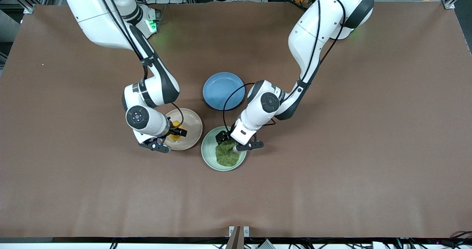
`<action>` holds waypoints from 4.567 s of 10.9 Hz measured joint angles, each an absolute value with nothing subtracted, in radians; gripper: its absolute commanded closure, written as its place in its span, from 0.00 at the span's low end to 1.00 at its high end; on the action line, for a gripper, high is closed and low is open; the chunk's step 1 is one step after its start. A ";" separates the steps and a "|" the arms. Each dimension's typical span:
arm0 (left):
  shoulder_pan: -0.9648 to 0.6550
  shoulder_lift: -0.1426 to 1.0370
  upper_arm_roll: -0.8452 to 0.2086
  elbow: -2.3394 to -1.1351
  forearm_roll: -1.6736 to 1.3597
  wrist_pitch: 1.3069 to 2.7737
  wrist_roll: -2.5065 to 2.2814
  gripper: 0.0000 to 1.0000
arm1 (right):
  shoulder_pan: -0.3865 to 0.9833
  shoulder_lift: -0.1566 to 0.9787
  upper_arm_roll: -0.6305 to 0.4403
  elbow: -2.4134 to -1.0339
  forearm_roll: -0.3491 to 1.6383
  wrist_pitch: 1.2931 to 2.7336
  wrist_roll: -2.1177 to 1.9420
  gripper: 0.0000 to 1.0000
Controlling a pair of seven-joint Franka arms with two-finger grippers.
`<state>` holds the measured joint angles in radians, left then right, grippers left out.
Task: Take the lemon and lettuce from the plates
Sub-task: 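Lower and close the right gripper on the lemon while the left grips lettuce, then lift the lemon with the right gripper while the left gripper lifts lettuce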
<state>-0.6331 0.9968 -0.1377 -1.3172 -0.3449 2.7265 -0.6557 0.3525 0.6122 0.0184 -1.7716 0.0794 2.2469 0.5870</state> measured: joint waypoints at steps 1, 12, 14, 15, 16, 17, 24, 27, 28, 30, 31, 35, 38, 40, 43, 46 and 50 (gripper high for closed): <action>-0.633 0.997 -0.138 -1.317 -0.345 2.728 -0.659 0.19 | 0.353 0.612 0.018 -1.772 0.079 2.246 0.587 0.00; -0.632 0.998 -0.129 -1.316 -0.345 2.729 -0.675 0.95 | 0.360 0.612 0.016 -1.769 0.060 2.251 0.590 0.65; -0.632 0.999 -0.128 -1.316 -0.345 2.729 -0.675 1.00 | 0.360 0.612 0.015 -1.767 0.058 2.251 0.590 0.71; -0.632 0.999 -0.128 -1.316 -0.345 2.729 -0.675 1.00 | 0.359 0.612 0.013 -1.764 0.058 2.251 0.590 0.78; -0.632 0.999 -0.127 -1.316 -0.345 2.729 -0.675 1.00 | 0.358 0.609 0.011 -1.760 0.058 2.250 0.590 0.88; -0.632 0.999 -0.127 -1.316 -0.345 2.729 -0.675 1.00 | 0.357 0.604 0.008 -1.755 0.058 2.239 0.589 0.99; -0.627 0.991 -0.106 -1.288 -0.345 2.632 -0.675 1.00 | 0.244 0.505 0.000 -1.726 0.059 2.048 0.399 1.00; -0.626 0.958 -0.073 -1.281 -0.345 2.500 -0.675 1.00 | 0.204 0.493 0.000 -1.736 0.059 2.018 0.265 1.00; -0.622 0.943 -0.069 -1.280 -0.345 2.452 -0.675 1.00 | 0.184 0.484 0.000 -1.753 0.059 2.017 0.220 1.00; -0.601 0.915 -0.066 -1.280 -0.345 2.376 -0.675 1.00 | 0.128 0.463 -0.001 -1.794 0.059 2.017 0.118 1.00; -0.586 0.901 -0.064 -1.279 -0.345 2.343 -0.675 1.00 | 0.098 0.452 -0.001 -1.820 0.059 2.019 0.071 1.00; -0.543 0.844 -0.049 -1.278 -0.345 2.202 -0.675 1.00 | 0.041 0.436 -0.002 -1.913 0.058 2.079 -0.023 1.00; -0.535 0.809 -0.021 -1.278 -0.345 2.135 -0.672 1.00 | -0.016 0.434 -0.005 -1.993 0.055 2.163 -0.132 1.00; -0.521 0.790 -0.010 -1.278 -0.345 2.103 -0.662 1.00 | -0.100 0.434 -0.006 -2.007 0.055 2.172 -0.243 1.00; -0.509 0.749 0.038 -1.277 -0.345 2.048 -0.617 1.00 | -0.123 0.433 -0.001 -2.009 0.055 2.173 -0.274 0.81; -0.503 0.712 0.063 -1.277 -0.225 1.929 -0.576 1.00 | -0.120 0.433 0.004 -2.011 0.055 2.173 -0.273 0.00; -0.451 0.709 0.068 -1.281 -0.144 1.839 -0.469 1.00 | -0.120 0.432 0.004 -2.011 0.055 2.172 -0.241 0.00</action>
<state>-0.4512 0.7088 0.0685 -1.2807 -0.1439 1.8388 -0.4689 -0.1201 0.4318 0.0036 -2.0114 0.0553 2.1724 -0.2410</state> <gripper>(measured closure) 0.982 0.000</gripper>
